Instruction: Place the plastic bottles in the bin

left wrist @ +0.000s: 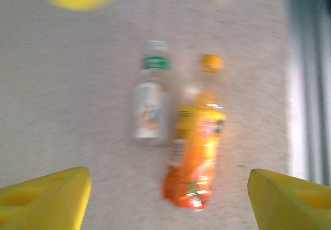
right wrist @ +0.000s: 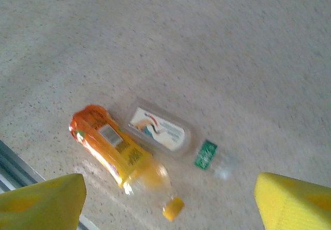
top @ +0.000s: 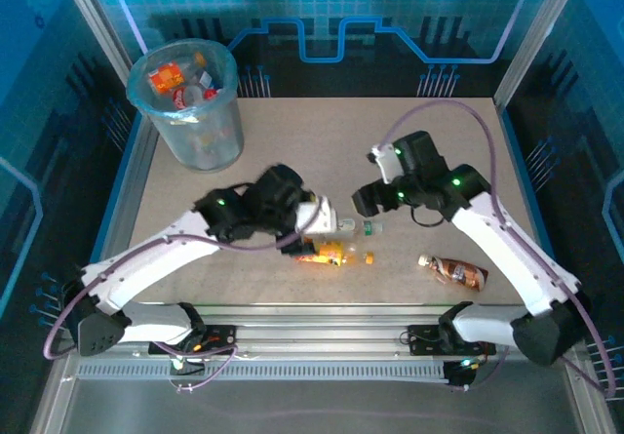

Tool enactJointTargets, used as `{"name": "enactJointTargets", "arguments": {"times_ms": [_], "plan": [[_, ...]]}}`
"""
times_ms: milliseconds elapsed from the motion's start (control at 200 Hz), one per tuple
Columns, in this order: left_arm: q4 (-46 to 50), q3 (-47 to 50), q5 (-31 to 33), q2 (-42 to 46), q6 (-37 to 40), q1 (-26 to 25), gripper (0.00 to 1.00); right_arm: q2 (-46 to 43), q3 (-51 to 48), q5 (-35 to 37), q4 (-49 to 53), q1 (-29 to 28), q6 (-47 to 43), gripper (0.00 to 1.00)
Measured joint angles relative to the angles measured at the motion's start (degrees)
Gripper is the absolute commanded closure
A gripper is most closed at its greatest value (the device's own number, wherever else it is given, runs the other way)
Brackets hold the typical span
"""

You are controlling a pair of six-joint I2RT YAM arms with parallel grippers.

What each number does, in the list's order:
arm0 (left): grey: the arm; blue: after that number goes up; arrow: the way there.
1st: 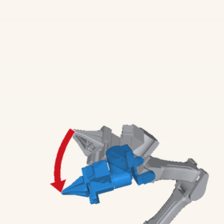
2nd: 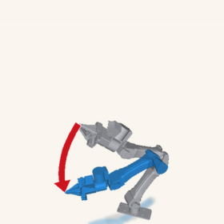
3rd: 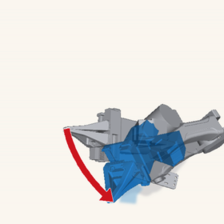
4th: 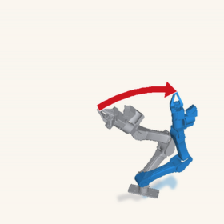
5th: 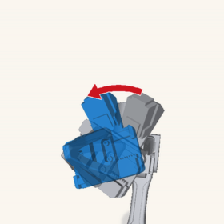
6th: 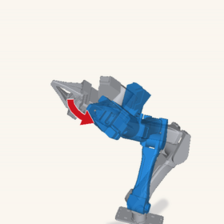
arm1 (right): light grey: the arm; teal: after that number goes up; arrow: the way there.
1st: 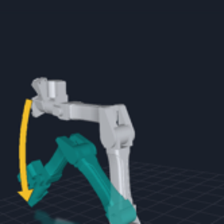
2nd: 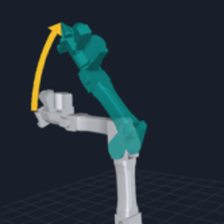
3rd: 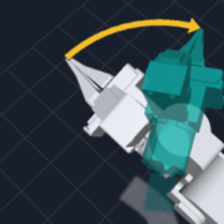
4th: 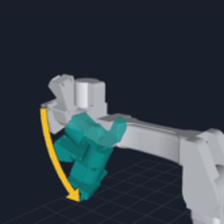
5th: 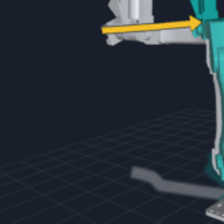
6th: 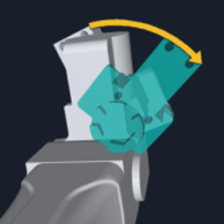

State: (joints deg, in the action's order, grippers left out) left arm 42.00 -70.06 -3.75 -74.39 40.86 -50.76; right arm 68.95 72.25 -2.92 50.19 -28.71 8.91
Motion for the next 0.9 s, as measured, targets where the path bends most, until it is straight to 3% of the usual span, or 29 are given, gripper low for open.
{"name": "enactJointTargets", "arguments": {"times_ms": [90,205,520,735,900], "plan": [[-0.9,0.1,0.0,-4.6,-0.2,-4.4,0.22,-4.7,-2.2,0.1,1.2,2.9,0.7,0.14],[-1.9,0.6,0.6,-10.3,-0.3,-6.0,0.19,-9.2,-2.9,1.0,2.3,5.9,1.2,0.14],[-6.4,8.0,2.0,-13.6,-0.4,-0.3,0.25,-14.2,-6.4,0.9,2.4,7.5,1.4,0.14],[-9.4,8.1,0.9,-17.3,-0.5,-0.7,0.26,-14.2,-8.9,0.1,1.9,7.5,1.6,0.14],[-12.3,8.1,3.7,-21.1,-0.4,-1.3,0.26,-14.2,-9.7,-0.5,1.2,7.6,1.6,0.14]]}}
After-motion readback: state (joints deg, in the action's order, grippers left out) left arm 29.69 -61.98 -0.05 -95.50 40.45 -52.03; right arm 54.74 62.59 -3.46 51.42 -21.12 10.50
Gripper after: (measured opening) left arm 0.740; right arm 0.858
